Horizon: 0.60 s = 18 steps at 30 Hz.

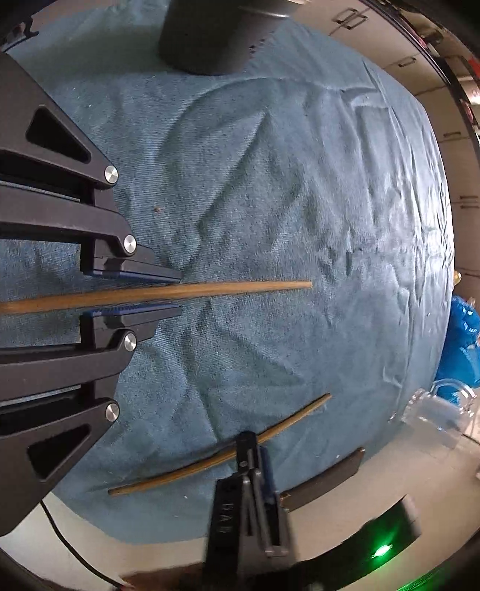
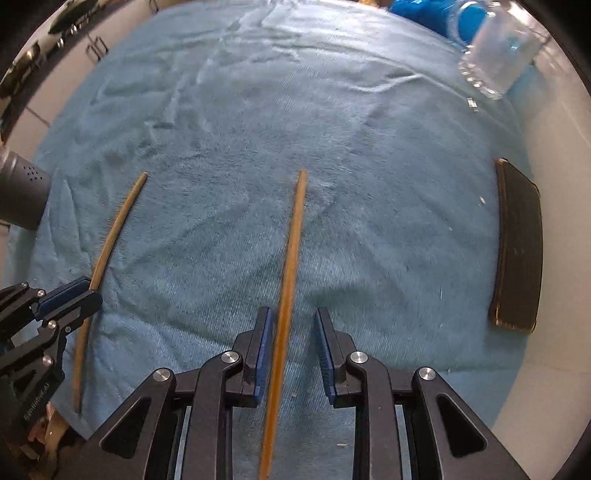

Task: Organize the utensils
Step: 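Carry both chopsticks to the black cup and release them inside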

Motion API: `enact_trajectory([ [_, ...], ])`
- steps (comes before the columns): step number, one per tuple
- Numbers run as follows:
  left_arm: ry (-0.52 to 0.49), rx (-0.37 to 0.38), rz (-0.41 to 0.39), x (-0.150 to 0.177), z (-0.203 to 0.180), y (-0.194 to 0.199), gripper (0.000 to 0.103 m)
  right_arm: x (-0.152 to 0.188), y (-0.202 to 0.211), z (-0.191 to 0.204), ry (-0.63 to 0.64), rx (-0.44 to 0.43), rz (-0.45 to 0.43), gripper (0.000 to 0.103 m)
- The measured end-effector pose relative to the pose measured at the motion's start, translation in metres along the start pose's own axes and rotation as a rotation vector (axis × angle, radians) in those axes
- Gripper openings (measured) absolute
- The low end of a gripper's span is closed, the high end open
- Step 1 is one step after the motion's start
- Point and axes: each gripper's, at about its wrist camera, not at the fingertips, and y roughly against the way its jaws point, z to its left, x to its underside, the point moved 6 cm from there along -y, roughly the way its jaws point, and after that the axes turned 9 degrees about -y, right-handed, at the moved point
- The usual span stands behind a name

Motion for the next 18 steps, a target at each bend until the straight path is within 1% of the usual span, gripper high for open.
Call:
enact_trajectory([
  [3,-0.044,-0.026,0.014,-0.006,-0.004,-0.003,0.012,-0.011,-0.005,0.004,0.038,0.011,0.076,0.025],
  [4,-0.051,-0.020,0.019,-0.008,-0.004,-0.004,0.016,-0.016,-0.006,0.006,0.044,0.017,0.080,0.025],
  [5,-0.056,-0.004,0.023,-0.010,-0.006,-0.004,0.022,-0.018,-0.007,0.008,0.052,0.027,0.077,0.025],
  [6,-0.057,0.012,0.026,-0.012,-0.007,-0.006,0.024,-0.020,-0.007,0.011,0.054,0.030,0.069,0.020],
  [8,-0.057,0.024,0.016,-0.011,-0.008,-0.006,0.024,-0.023,-0.007,0.020,0.060,0.016,0.033,0.011],
  [9,-0.057,0.024,0.007,-0.010,-0.007,-0.005,0.020,-0.023,-0.006,0.024,0.065,0.018,0.004,0.010],
  [10,-0.052,0.016,-0.002,-0.009,-0.005,-0.005,0.007,-0.021,-0.004,0.026,0.066,0.019,-0.020,0.009],
  [13,-0.002,0.064,-0.044,0.001,0.000,-0.001,0.006,-0.017,-0.001,0.028,0.039,-0.017,-0.110,0.008],
  [15,0.016,0.064,-0.076,0.008,0.000,0.007,0.006,-0.013,0.004,0.028,0.007,-0.055,-0.171,0.008],
  [17,0.024,0.069,-0.125,0.016,0.000,0.019,0.006,-0.004,0.010,0.029,-0.005,-0.077,-0.227,0.008],
  [18,0.027,0.081,-0.158,0.021,-0.001,0.028,0.006,0.000,0.016,0.032,-0.013,-0.109,-0.265,0.008],
])
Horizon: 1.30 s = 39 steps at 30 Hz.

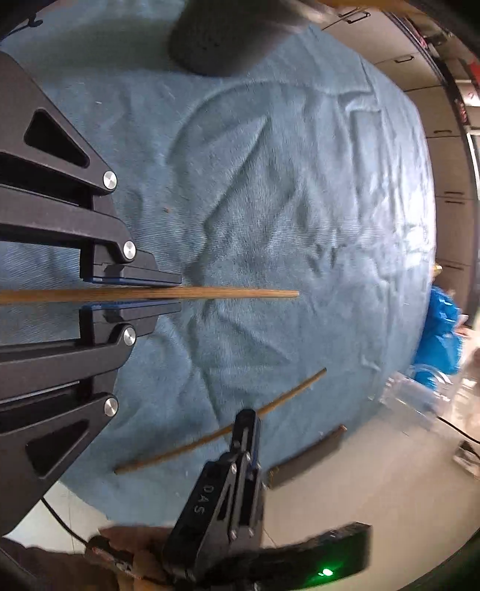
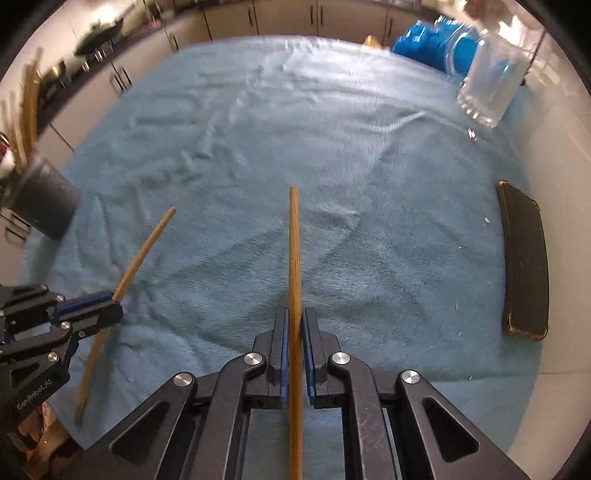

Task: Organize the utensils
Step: 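Carry both chopsticks to the black cup and release them inside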

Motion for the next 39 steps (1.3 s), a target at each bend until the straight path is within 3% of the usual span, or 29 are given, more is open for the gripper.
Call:
enact_trajectory([
  [4,-0.011,-0.004,-0.111,0.009,-0.006,0.033,0.006,0.012,0.027,0.008,-0.034,-0.089,-0.112,0.008],
  [8,-0.034,-0.009,-0.221,0.019,-0.016,0.065,0.006,0.027,0.051,0.023,-0.020,-0.119,-0.227,0.008],
  [15,-0.012,-0.006,-0.382,0.028,-0.008,0.124,0.006,0.019,0.089,0.054,-0.011,-0.234,-0.375,0.008],
  [22,0.110,-0.027,-0.534,0.027,0.046,0.190,0.006,0.001,0.120,0.090,-0.008,-0.315,-0.475,0.008],
  [29,0.220,-0.159,-0.665,-0.003,0.117,0.238,0.006,-0.035,0.138,0.131,-0.044,-0.424,-0.545,0.008],
  [39,0.296,-0.239,-0.783,-0.061,0.175,0.234,0.006,-0.101,0.144,0.208,-0.108,-0.584,-0.657,0.008],
])
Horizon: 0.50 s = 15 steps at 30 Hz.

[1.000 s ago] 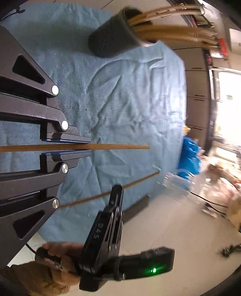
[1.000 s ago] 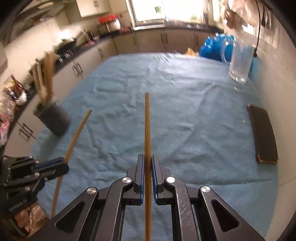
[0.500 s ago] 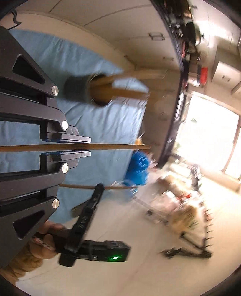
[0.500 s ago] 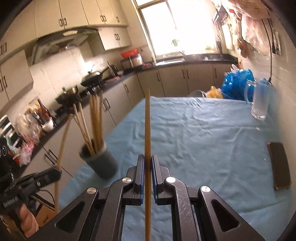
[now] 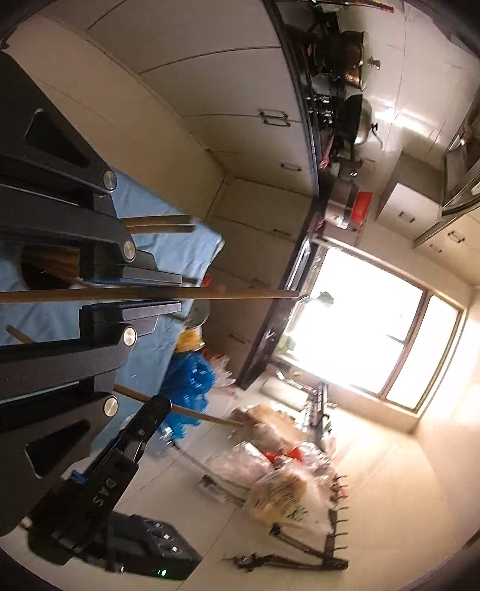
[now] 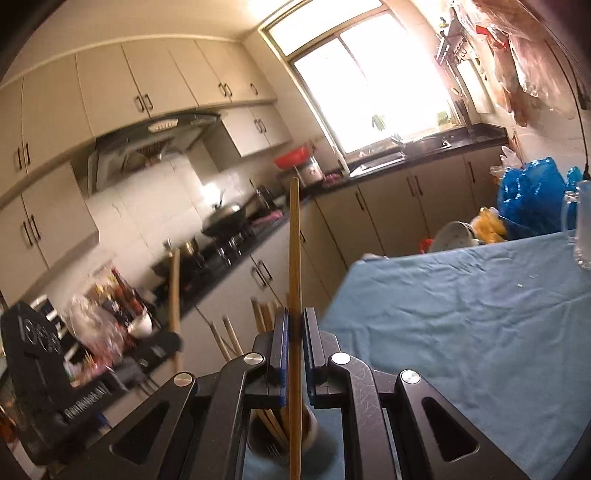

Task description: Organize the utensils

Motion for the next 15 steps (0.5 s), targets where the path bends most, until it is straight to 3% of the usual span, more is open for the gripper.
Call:
enact_trajectory([
  [6,-0.039,-0.067,-0.048,-0.004,0.008,-0.038,0.006,-0.007,-0.030,0.003,-0.017,-0.004,-0.059,0.008],
  [15,-0.058,-0.111,0.009,0.022,0.018,-0.062,0.006,0.027,-0.060,-0.013,0.050,0.055,0.016,0.008],
])
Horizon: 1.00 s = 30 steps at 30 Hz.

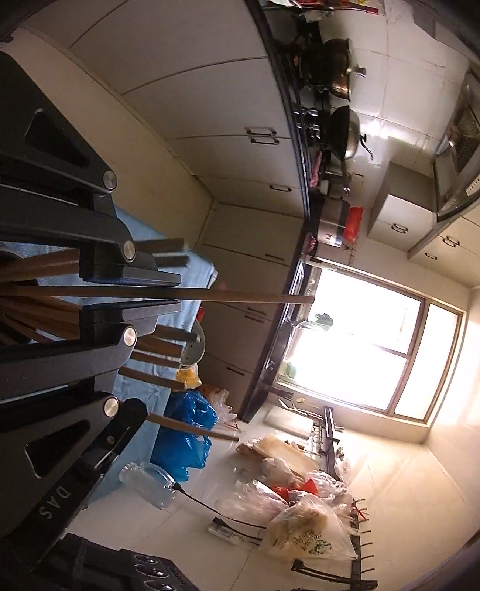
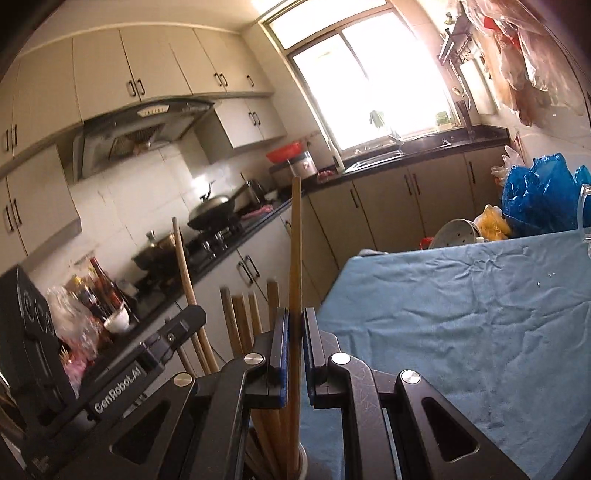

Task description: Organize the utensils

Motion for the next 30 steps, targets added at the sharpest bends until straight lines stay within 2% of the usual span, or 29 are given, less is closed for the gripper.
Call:
enact_trajectory([
  [9,-0.008,-0.031,0.001,0.006,0.000,0.022,0.010,0.014,0.007,0.004,0.063,0.006,0.007,0.011],
  [10,-0.011,-0.038,0.002,0.006,0.000,0.028,0.016,0.014,0.010,0.005,0.063,0.007,0.006,0.012],
  [11,-0.013,-0.043,0.000,0.006,0.000,0.033,0.025,0.014,0.013,0.004,0.061,0.007,0.003,0.018],
  [12,-0.015,-0.054,-0.005,0.005,-0.001,0.040,0.029,0.014,0.015,0.005,0.059,0.009,-0.001,0.025],
  [14,-0.022,-0.081,-0.024,0.005,0.000,0.057,0.039,0.012,0.024,0.001,0.050,0.016,-0.014,0.032],
  [19,-0.058,-0.152,-0.017,0.016,-0.005,0.090,0.049,0.015,0.051,-0.010,0.026,0.034,-0.032,0.037],
  [30,-0.057,-0.211,0.089,0.058,-0.022,0.119,0.051,0.040,0.098,-0.042,-0.041,0.103,-0.023,0.040],
])
